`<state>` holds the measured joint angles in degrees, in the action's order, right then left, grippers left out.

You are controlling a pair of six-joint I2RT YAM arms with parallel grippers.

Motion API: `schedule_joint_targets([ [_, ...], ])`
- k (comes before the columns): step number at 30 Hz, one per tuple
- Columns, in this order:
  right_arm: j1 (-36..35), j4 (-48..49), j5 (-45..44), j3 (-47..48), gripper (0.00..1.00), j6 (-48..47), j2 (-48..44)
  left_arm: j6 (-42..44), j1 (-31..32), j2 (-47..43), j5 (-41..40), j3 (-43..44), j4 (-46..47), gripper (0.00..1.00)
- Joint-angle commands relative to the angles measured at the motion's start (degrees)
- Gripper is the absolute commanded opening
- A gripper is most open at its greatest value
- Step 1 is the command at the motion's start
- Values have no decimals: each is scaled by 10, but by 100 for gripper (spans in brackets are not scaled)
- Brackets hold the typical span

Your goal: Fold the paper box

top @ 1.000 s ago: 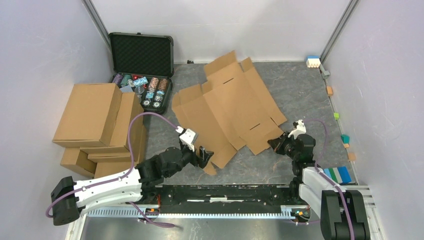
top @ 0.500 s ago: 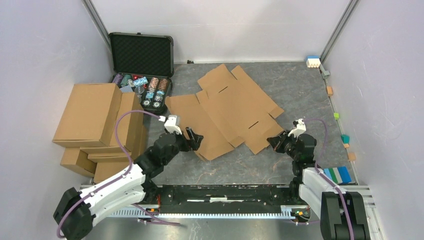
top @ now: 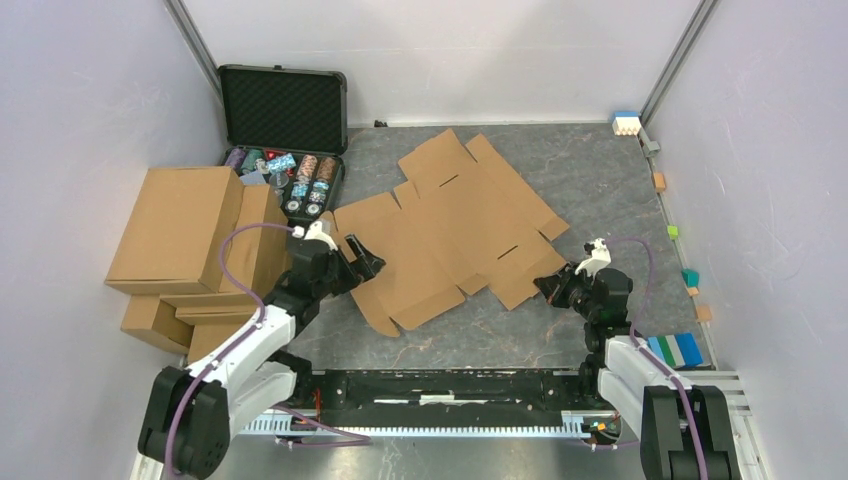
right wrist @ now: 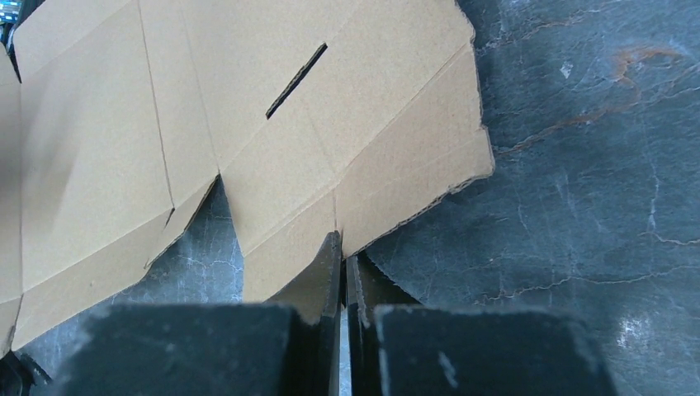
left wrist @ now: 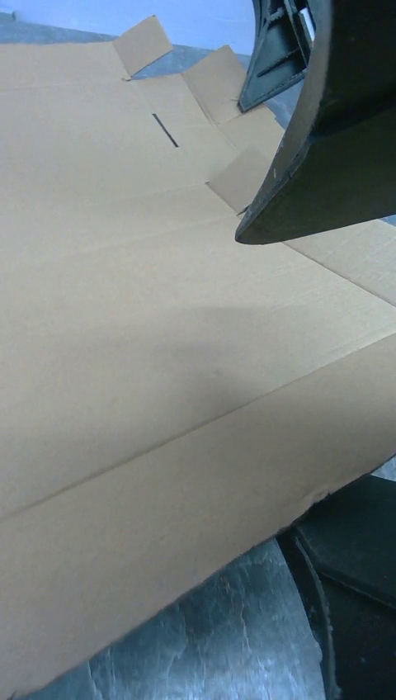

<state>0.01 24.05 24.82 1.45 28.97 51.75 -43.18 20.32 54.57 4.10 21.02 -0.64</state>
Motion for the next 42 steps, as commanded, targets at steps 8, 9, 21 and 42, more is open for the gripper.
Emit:
schedule_joint_targets([
  [8,-4,-6,14,-37,0,-25,2,20,-93,4,54,20,20,81],
  [9,-4,-8,14,-37,0,-25,1,20,-96,11,58,18,33,74],
  [21,7,-19,47,-37,2,9,-26,113,-21,17,84,109,40,2],
  [42,-108,128,-3,-81,2,73,52,299,352,-27,-79,174,113,2],
])
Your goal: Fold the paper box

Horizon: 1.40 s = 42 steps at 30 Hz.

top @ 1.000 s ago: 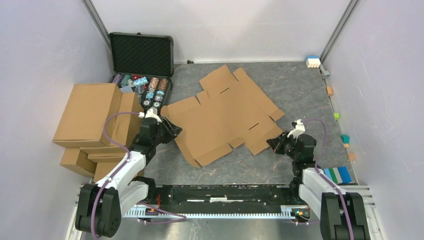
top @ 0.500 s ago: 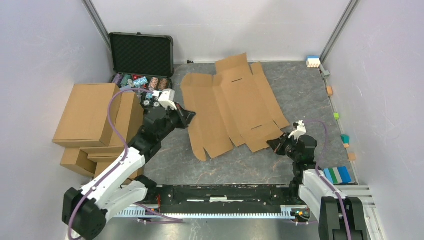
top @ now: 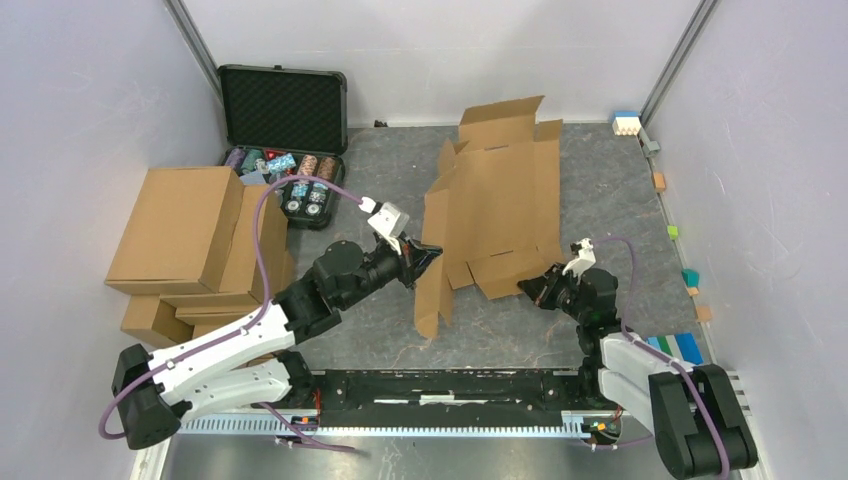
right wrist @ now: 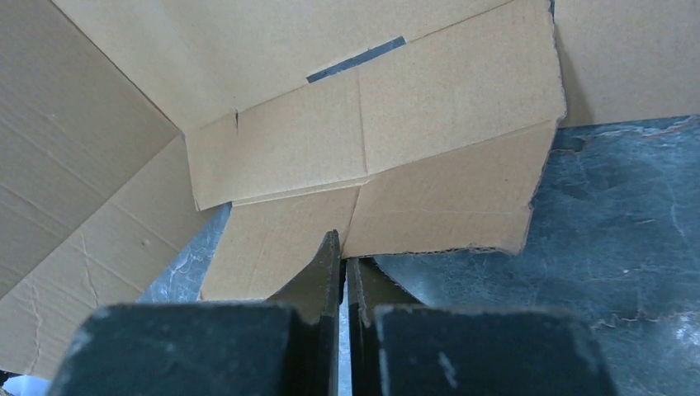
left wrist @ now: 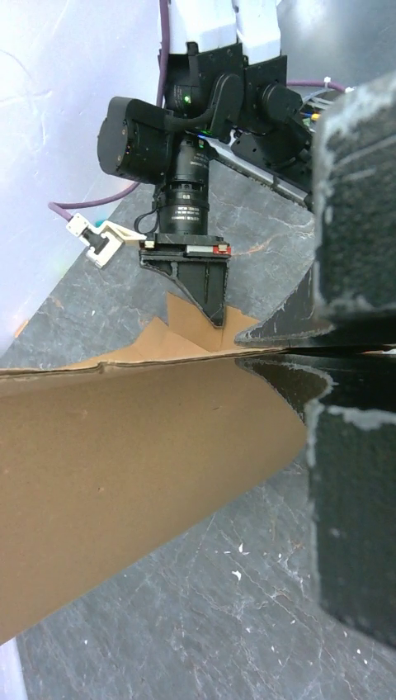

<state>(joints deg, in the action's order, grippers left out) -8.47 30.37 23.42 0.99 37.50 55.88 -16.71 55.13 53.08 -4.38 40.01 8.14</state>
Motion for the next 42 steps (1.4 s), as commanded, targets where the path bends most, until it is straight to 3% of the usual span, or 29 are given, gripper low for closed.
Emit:
schedule_joint_targets([
  [1,-26,63,6,-77,2,-17,13,32,4,-19,13,-18,29,2],
  [6,-34,19,-37,-71,3,-60,6,13,4,-42,8,-17,35,2],
  [17,-36,-33,-85,-62,8,-118,-27,-39,-1,-52,-40,61,-77,2],
  [20,-35,-53,-87,-51,13,-127,-35,-50,-4,-52,-55,84,-118,2],
  [24,-35,-91,-105,-30,30,-142,-56,-32,-7,-52,-69,102,-159,2],
  [29,-35,-112,-98,-14,29,-140,-80,-29,-10,-57,-78,97,-177,2],
  [34,-34,-116,-83,3,39,-140,-80,-61,-25,-57,-82,108,-189,2],
  [38,-34,-151,-98,11,61,-160,-85,-77,-41,-51,-81,123,-215,2],
  [42,-35,-172,-99,20,59,-165,-108,-106,-63,-52,-79,120,-223,2],
])
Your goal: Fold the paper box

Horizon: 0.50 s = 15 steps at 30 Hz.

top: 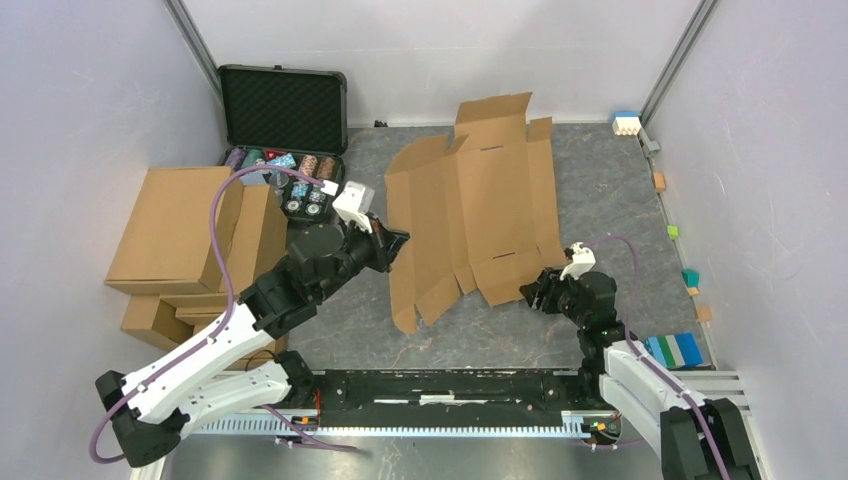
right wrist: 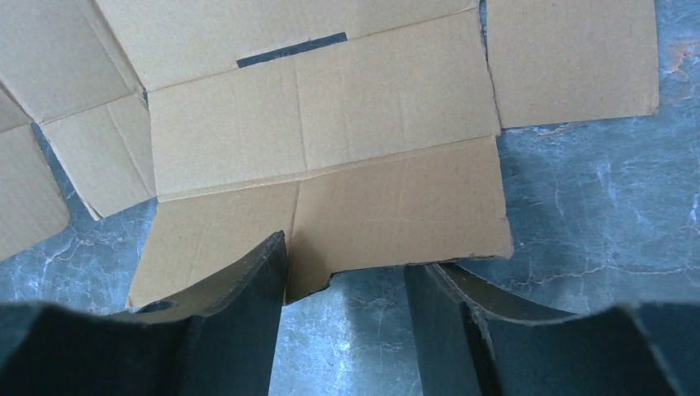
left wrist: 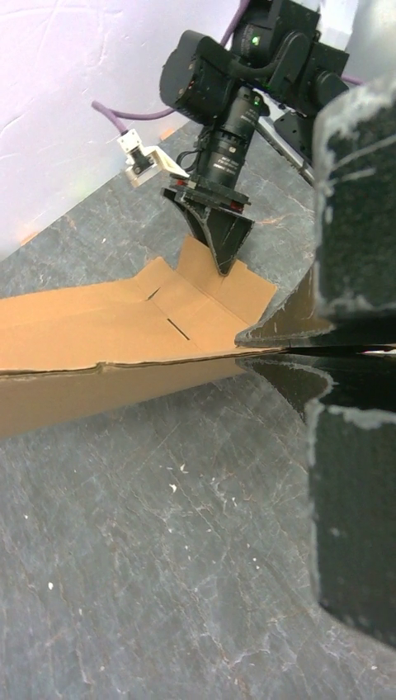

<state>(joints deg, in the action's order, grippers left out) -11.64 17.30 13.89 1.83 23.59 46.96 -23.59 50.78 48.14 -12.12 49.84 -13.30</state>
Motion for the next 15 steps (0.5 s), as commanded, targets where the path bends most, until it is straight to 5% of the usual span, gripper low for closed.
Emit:
schedule_joint_targets([
  [1,-2,-46,4,17,64,-21,-24,-45,-28,-4,2,19,-8,2],
  [5,-3,-66,34,38,81,6,-42,-79,-61,-8,13,14,-16,2],
  [7,-3,-59,51,40,78,31,-49,-96,-80,-12,18,9,-27,2],
  [11,-3,1,101,23,47,113,-32,-134,-130,-25,56,-26,-26,2],
  [13,-3,1,97,27,25,122,-14,-147,-154,-35,66,-48,-27,2],
  [15,-2,-40,68,46,17,96,-4,-148,-174,-40,61,-61,-45,2],
])
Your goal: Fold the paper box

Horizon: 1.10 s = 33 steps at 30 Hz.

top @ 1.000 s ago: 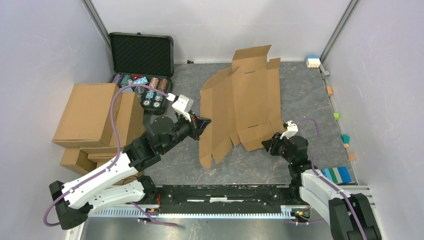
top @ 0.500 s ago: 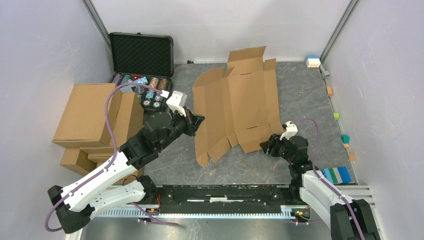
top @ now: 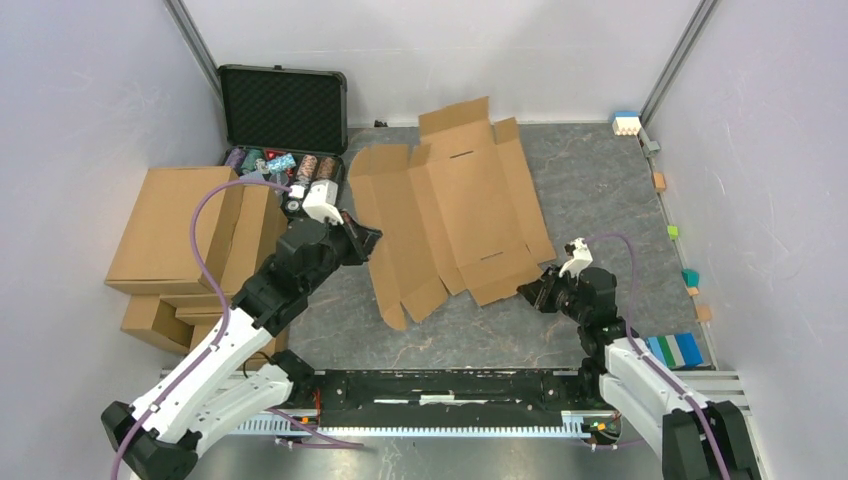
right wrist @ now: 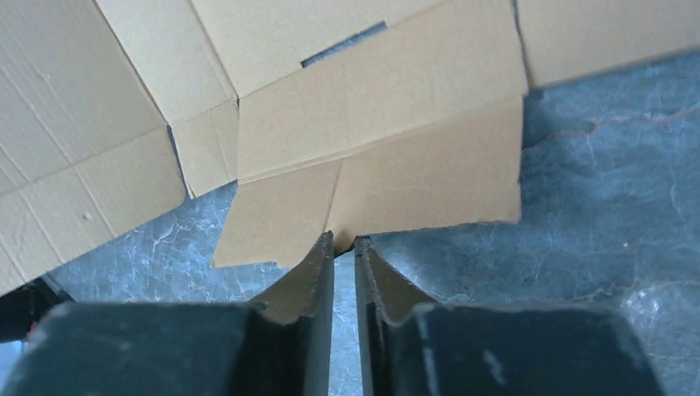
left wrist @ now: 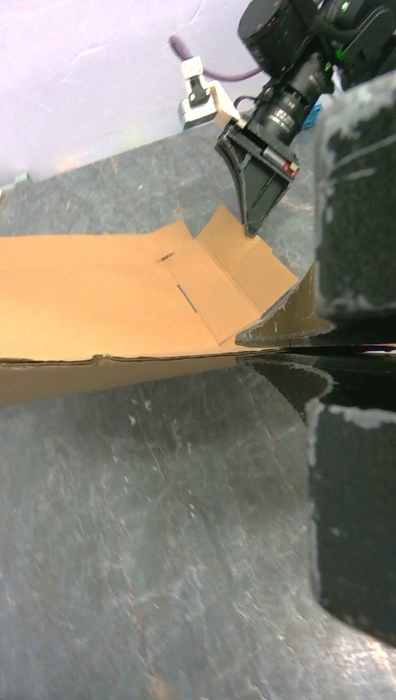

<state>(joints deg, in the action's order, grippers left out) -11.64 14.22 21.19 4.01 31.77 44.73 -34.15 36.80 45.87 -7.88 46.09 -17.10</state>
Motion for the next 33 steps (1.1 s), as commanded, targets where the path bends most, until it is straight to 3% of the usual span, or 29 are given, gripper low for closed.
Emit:
schedule_joint_targets([
  [1,-3,-29,-20,32,15,-1,19,-46,-45,-19,11,-27,-20,2],
  [4,-1,-76,-76,48,5,-46,9,-45,-90,-17,31,-38,-43,2],
  [12,4,-104,-131,56,3,-120,-4,-30,-141,30,76,-50,-55,2],
  [17,6,-101,-175,48,3,-135,-5,9,-158,33,34,-55,-65,2],
  [24,9,-111,-160,85,1,-158,38,24,-161,52,21,-51,-78,2],
  [31,0,-35,-37,27,0,-93,-2,-97,-149,68,194,-91,62,2],
  [33,-6,-34,-37,20,0,-90,0,-112,-107,72,178,-77,75,2],
])
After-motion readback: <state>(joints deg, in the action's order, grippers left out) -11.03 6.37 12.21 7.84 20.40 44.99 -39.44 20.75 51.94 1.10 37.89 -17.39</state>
